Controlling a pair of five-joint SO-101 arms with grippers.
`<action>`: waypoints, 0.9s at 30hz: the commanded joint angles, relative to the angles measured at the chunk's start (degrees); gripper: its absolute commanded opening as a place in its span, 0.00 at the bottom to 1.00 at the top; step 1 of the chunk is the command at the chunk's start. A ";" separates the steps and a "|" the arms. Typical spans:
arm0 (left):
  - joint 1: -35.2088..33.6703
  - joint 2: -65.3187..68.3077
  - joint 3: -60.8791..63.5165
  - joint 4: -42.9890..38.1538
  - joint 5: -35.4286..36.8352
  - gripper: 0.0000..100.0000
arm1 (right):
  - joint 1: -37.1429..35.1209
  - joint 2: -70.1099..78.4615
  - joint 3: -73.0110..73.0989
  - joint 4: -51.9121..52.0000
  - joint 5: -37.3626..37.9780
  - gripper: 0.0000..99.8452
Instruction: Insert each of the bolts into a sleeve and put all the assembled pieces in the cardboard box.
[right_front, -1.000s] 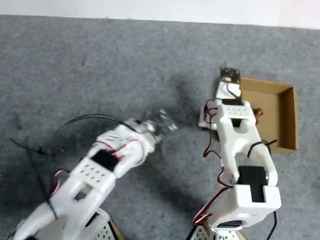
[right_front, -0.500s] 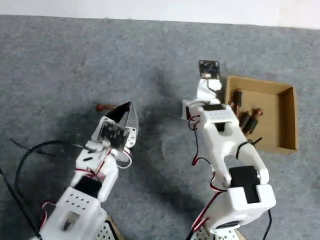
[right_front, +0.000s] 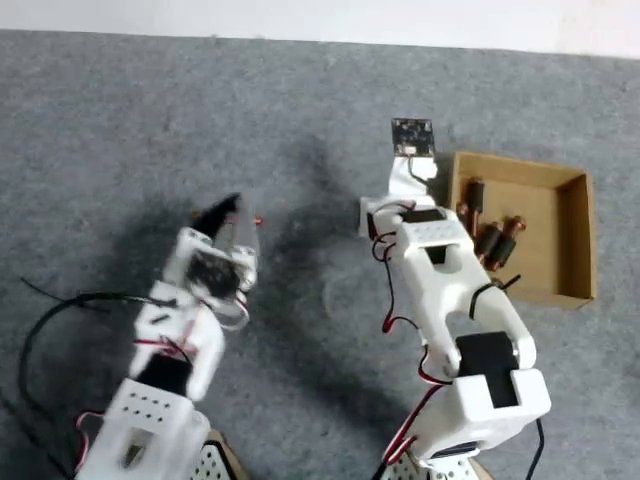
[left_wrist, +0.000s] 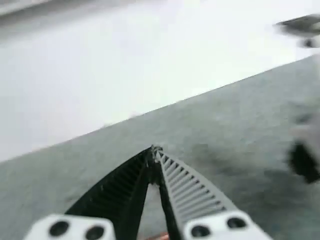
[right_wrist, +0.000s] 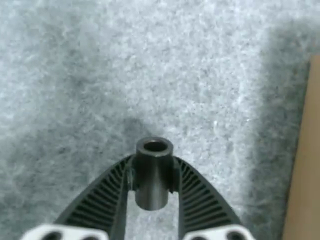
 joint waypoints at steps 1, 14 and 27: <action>-6.90 0.92 -12.18 18.90 4.57 0.01 | 0.40 -2.95 0.31 -1.27 -0.09 0.00; -12.53 48.04 -37.32 19.34 25.58 0.02 | 0.48 -2.77 0.48 -1.45 -0.09 0.00; -7.69 50.59 -46.64 32.88 49.05 0.20 | 0.48 -2.59 0.40 -1.54 0.09 0.00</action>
